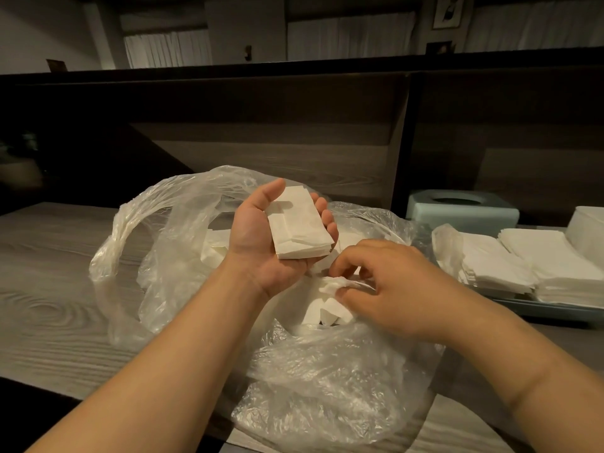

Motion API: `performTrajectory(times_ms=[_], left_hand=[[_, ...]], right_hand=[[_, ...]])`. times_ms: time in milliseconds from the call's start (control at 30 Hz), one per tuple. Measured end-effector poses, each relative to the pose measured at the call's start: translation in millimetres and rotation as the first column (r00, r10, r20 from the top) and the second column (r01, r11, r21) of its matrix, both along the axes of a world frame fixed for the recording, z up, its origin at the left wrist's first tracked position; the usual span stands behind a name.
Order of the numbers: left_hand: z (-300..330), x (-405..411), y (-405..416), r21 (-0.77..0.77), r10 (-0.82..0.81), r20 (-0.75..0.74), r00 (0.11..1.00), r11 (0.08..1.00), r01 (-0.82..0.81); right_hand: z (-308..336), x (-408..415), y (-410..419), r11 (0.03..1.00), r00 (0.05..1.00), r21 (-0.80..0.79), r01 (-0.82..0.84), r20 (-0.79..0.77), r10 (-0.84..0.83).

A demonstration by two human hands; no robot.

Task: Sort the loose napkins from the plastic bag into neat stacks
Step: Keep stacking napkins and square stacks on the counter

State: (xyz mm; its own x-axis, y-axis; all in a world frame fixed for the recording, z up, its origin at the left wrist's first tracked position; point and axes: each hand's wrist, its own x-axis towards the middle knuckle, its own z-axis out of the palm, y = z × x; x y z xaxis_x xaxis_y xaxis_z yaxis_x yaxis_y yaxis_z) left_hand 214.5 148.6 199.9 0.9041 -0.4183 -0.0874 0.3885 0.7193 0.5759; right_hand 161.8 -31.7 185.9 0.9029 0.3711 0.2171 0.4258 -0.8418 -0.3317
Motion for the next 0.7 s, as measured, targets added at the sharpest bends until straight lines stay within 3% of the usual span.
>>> performTrajectory(times_ms=[200, 500, 700], left_hand=[[0, 0, 0, -0.003, 0.007, -0.009, 1.000, 1.000, -0.007], [-1, 0, -1, 0.011, 0.015, -0.006, 1.000, 1.000, -0.015], [-1, -1, -2, 0.012, 0.019, -0.018, 1.000, 1.000, -0.018]], right_hand=[[4, 5, -6, 0.999, 1.000, -0.051, 0.001, 0.012, 0.000], [4, 10, -11, 0.990, 0.995, 0.138, 0.036, -0.099, -0.022], [4, 10, -12, 0.986, 0.995, 0.165, 0.027, -0.097, -0.011]])
